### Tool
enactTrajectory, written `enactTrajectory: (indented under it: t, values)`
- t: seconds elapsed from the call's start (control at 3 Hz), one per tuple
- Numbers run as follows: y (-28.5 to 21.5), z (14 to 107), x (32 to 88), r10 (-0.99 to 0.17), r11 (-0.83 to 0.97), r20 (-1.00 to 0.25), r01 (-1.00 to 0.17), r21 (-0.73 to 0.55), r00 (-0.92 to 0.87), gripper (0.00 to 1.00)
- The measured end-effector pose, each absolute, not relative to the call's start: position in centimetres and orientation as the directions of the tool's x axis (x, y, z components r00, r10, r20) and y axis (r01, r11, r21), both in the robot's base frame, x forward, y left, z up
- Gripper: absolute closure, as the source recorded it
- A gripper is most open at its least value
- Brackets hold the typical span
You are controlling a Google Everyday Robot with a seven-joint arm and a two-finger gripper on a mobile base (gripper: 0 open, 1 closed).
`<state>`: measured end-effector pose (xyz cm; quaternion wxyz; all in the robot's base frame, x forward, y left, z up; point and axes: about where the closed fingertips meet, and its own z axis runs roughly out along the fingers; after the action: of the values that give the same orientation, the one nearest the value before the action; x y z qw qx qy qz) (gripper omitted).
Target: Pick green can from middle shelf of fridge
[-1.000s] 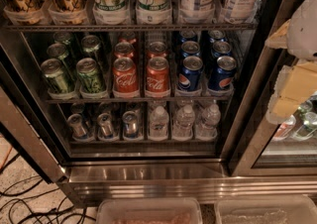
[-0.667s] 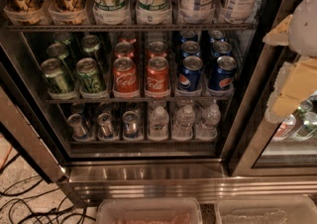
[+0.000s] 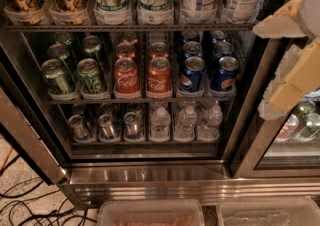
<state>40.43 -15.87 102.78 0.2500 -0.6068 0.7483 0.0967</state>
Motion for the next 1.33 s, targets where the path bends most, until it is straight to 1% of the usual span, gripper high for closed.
enactTrajectory:
  t: [0.33, 0.67, 1.0, 1.33]
  values:
    - [-13.9, 104.0, 39.8, -0.823, 0.225, -0.557, -0.964, -0.142, -0.11, 0.0]
    - [-13.8, 104.1, 39.8, -0.822, 0.227, -0.559, -0.963, -0.147, -0.109, 0.0]
    - [-13.6, 102.1, 39.8, -0.839, 0.23, -0.534, -0.959, -0.166, -0.109, 0.0]
    - [-12.9, 97.7, 39.8, -0.837, 0.237, -0.539, -0.952, -0.196, -0.098, 0.0]
